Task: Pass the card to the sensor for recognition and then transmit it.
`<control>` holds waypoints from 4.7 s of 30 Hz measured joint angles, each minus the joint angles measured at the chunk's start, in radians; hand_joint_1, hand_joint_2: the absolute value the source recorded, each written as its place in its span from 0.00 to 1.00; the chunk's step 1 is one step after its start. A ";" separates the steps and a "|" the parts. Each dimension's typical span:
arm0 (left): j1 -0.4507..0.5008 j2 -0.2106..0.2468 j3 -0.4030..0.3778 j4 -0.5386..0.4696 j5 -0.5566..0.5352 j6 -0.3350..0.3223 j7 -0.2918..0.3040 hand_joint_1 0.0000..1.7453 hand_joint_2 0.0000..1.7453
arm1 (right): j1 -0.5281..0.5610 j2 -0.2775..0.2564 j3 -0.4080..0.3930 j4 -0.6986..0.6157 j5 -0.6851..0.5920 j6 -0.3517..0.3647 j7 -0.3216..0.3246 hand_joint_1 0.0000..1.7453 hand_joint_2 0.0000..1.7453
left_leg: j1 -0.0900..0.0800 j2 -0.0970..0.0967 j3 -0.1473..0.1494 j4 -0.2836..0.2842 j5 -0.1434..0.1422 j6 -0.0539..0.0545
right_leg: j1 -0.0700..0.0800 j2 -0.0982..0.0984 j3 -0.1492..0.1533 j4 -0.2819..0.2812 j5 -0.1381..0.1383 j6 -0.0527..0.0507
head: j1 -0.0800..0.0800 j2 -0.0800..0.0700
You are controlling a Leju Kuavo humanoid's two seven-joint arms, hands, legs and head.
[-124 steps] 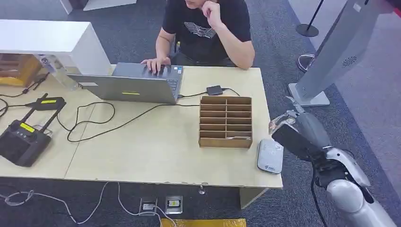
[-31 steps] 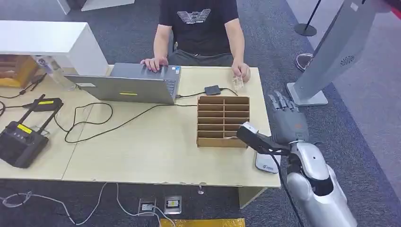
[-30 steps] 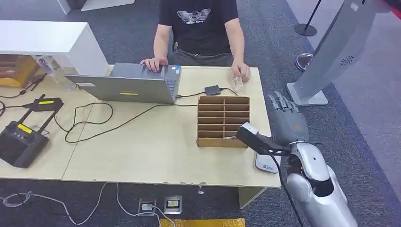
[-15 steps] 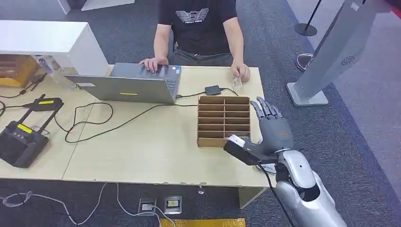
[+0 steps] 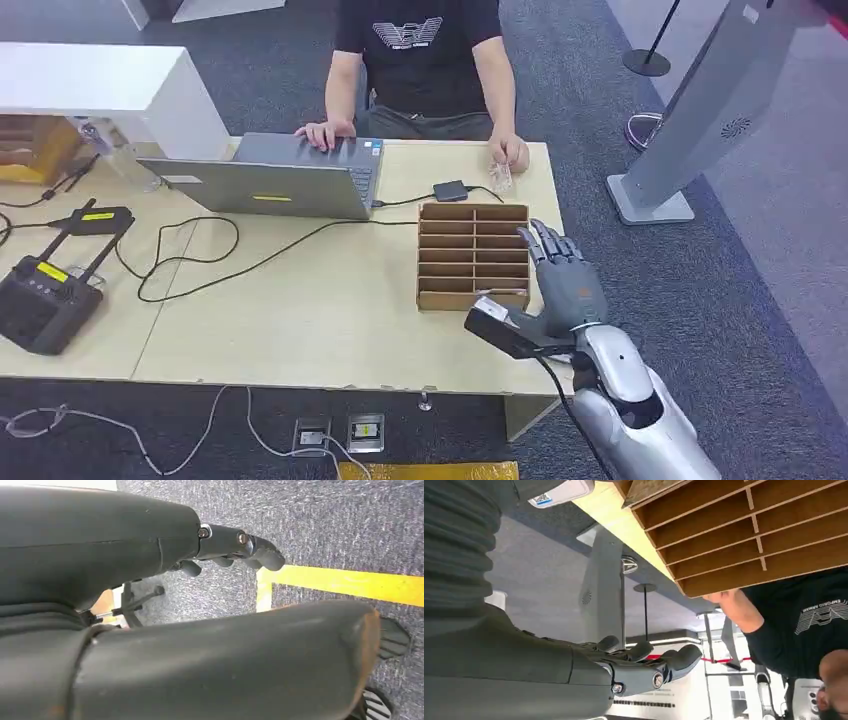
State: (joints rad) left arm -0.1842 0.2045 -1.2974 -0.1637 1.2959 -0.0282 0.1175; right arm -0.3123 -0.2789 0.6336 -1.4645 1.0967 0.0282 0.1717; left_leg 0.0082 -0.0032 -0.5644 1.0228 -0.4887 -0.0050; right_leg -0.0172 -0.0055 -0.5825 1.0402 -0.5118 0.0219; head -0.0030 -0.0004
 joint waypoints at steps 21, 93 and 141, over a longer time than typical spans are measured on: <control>0.000 -0.002 0.000 0.000 -0.030 0.018 -0.038 0.00 0.00 | 0.017 0.005 0.008 0.068 0.035 -0.045 0.013 0.00 1.00 | 0.000 0.000 0.000 0.000 0.000 0.000 | 0.000 0.000 0.000 0.000 0.000 0.000 | 0.000 0.000; -0.002 0.023 -0.008 0.000 -0.070 -0.023 -0.061 0.00 0.00 | -0.025 0.109 -0.002 0.283 0.085 -0.142 -0.095 0.00 1.00 | 0.000 0.000 0.000 0.000 0.000 0.000 | 0.000 0.000 0.000 0.000 0.000 0.000 | 0.000 0.000; -0.002 0.019 -0.008 0.000 -0.050 -0.008 -0.054 0.00 0.00 | -0.068 0.150 0.021 0.431 0.087 -0.223 -0.071 0.00 1.00 | 0.000 0.000 0.000 0.000 0.000 0.000 | 0.000 0.000 0.000 0.000 0.000 0.000 | 0.000 0.000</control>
State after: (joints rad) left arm -0.1864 0.2235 -1.3054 -0.1637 1.2455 -0.0359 0.0633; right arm -0.3799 -0.1286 0.6550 -1.0338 1.1837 -0.1946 0.1011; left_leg 0.0083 -0.0032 -0.5643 1.0227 -0.4887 -0.0051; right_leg -0.0170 -0.0053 -0.5826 1.0403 -0.5119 0.0217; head -0.0031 -0.0004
